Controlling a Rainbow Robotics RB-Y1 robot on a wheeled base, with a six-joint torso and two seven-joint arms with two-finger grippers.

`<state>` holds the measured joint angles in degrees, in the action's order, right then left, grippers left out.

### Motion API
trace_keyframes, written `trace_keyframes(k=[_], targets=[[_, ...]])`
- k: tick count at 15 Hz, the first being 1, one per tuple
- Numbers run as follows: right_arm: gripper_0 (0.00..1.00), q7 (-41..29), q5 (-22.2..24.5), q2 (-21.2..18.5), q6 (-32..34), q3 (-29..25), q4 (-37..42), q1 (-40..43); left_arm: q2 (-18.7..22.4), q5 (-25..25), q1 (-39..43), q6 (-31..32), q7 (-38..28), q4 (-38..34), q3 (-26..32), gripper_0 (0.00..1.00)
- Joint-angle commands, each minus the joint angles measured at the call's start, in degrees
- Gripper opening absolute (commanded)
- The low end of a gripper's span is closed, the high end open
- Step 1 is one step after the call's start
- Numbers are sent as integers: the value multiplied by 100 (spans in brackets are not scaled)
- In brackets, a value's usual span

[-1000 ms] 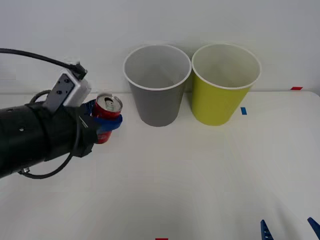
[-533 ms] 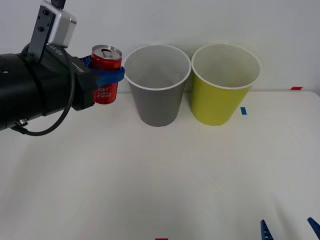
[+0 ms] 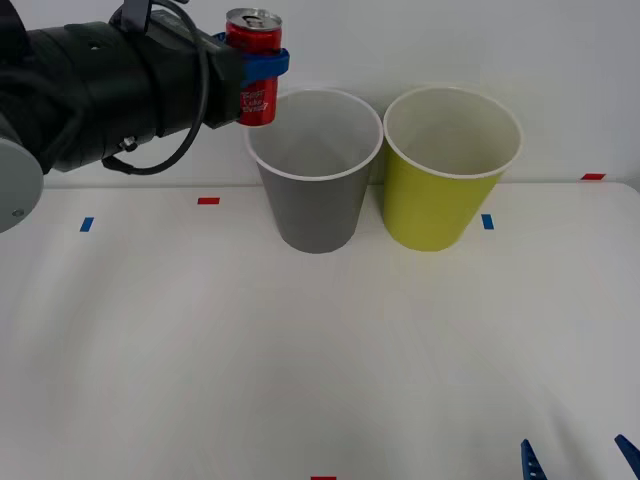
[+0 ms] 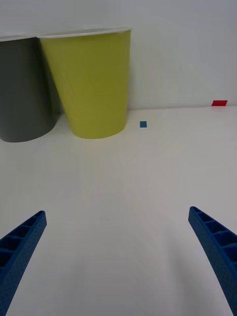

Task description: Put cans in the gray bin and PET bottles in the light green bin.

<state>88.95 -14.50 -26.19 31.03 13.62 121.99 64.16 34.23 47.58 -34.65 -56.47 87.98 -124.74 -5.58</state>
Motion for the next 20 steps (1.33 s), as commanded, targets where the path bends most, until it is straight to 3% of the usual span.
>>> trace_keyframes(k=[1, 8, 14, 17, 20], targets=[[100, 0, 0, 0, 0, 0, 0, 0, -136, -276, -490, 365, -123, 564, -444, 0], [100, 0, 0, 0, 0, 0, 0, 0, -320, -487, -1140, 2307, -202, 2313, -1498, 0], [100, 0, 0, 0, 0, 0, 0, 0, -733, -689, -1184, 2360, -211, 2603, -1507, 0], [100, 0, 0, 0, 0, 0, 0, 0, -742, -874, -1184, 3098, -211, 3017, -1850, 0], [100, 0, 0, 0, 0, 0, 0, 0, -602, -962, -1175, 3204, -211, 3069, -1903, 0]])
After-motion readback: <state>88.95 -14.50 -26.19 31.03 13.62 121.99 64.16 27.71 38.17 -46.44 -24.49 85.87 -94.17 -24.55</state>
